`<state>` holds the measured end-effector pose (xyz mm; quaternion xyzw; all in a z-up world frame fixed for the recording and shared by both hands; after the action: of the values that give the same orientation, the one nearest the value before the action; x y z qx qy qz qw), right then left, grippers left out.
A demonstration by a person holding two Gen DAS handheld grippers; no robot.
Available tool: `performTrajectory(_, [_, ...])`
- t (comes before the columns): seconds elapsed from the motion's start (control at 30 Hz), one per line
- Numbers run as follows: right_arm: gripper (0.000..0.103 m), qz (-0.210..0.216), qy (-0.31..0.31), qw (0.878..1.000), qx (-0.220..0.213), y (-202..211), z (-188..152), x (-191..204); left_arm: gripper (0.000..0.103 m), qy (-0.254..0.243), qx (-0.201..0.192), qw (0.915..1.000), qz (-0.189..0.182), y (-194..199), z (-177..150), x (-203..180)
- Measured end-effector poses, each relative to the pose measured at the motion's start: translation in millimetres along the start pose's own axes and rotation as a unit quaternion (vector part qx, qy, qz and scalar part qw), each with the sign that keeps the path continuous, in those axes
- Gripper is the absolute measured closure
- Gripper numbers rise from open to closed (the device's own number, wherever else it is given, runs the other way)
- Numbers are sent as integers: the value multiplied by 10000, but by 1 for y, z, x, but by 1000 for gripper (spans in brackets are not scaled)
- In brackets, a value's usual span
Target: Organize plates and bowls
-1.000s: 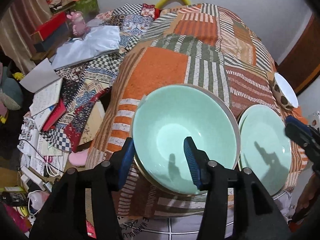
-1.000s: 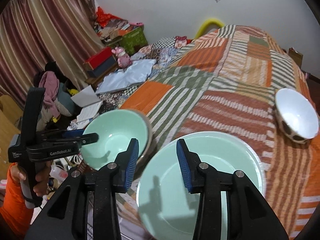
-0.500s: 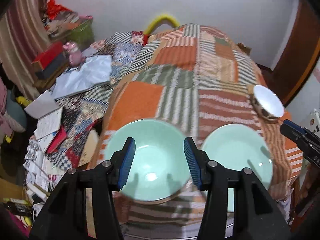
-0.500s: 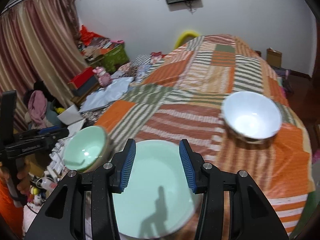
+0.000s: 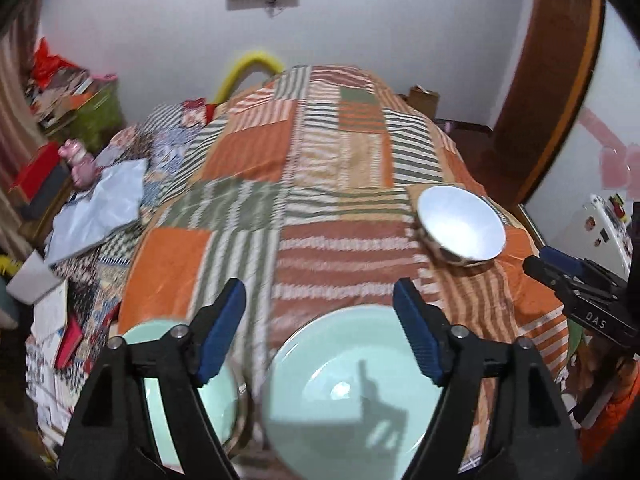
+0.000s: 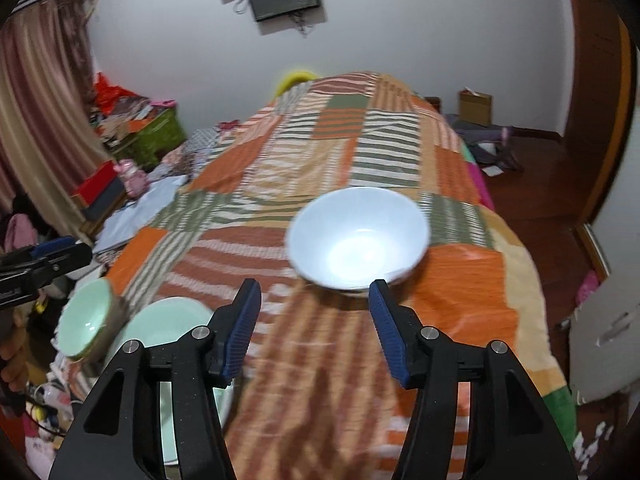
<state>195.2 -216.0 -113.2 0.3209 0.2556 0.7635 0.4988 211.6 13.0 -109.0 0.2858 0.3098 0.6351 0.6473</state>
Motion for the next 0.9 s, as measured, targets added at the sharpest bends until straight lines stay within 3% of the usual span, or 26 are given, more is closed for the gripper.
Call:
performTrajectory(0.5, [51,-424,-426,9978,264,-46,14,-60,20,-536,338,9962,-592,-107,38,-80])
performTrajectory(0.6, [51,-387,-486,9975,333,-56,16,-66,29,-628,512,9944,-678,-127,38,-89])
performTrajectory(0.67, [51,-380,-489,9974,366,-60,17,-67,41,-676,653,9931,-698,-140,38,-94])
performTrajectory(0.9, [59,-289,-426,9971,552,-76,17,-68,54,-617,938,9896,-898,-173,38,-107])
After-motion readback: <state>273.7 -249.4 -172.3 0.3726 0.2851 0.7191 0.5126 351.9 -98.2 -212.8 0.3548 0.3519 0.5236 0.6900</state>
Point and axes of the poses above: each gripper's, at about its wrist camera, not at the fingertips, and y roughly against the way its jaws point, x to its left, z to its top, the point moved 3 cm from there along -y, roughly the way its jaws point, and after that the axes turned 1 degree about -y, right-handed, at the moved point
